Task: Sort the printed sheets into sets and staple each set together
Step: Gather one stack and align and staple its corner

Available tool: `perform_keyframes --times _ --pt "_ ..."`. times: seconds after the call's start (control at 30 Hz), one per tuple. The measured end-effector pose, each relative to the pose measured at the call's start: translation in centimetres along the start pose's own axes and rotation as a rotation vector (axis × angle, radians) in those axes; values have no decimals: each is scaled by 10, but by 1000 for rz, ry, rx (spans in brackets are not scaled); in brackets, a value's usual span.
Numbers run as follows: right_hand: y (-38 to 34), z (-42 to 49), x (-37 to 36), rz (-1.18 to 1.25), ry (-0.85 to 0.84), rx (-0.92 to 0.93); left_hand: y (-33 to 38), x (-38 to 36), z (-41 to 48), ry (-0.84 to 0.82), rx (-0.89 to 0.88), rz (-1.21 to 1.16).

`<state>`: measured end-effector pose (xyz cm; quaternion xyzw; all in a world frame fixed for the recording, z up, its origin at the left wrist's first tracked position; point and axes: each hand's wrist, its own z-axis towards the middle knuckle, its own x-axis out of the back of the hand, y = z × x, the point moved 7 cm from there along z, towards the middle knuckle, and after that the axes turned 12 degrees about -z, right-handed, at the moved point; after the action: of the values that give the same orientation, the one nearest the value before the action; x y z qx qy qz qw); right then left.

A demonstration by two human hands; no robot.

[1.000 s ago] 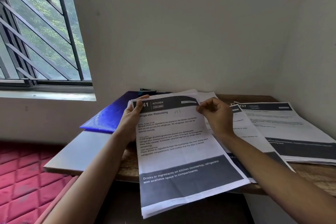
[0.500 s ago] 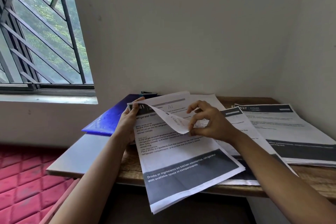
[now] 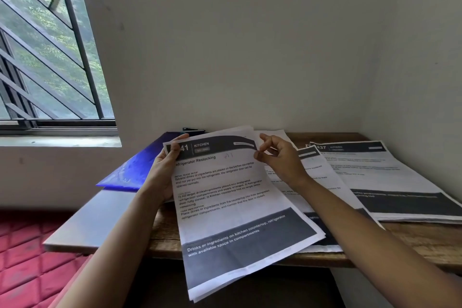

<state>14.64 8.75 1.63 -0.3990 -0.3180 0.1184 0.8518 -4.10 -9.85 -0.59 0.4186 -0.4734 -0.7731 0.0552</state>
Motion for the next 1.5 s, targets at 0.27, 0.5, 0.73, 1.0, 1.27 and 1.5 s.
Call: perform_keyframes --times 0.27,0.5,0.73,1.0,1.27,1.5 --pt "-3 -2 -2 29 5 58 -1 2 1 19 -4 -5" --pt "0 -2 9 98 102 59 -1 1 1 24 7 -8" --pt "-14 -7 9 175 50 147 -1 2 0 42 1 3" --pt "-45 -34 -20 -198 -343 441 0 4 0 75 0 4" --pt "-39 -23 -8 -72 -171 320 2 2 -2 68 -8 0" --pt "-2 0 7 4 89 70 1 -6 -4 -9 6 -11"
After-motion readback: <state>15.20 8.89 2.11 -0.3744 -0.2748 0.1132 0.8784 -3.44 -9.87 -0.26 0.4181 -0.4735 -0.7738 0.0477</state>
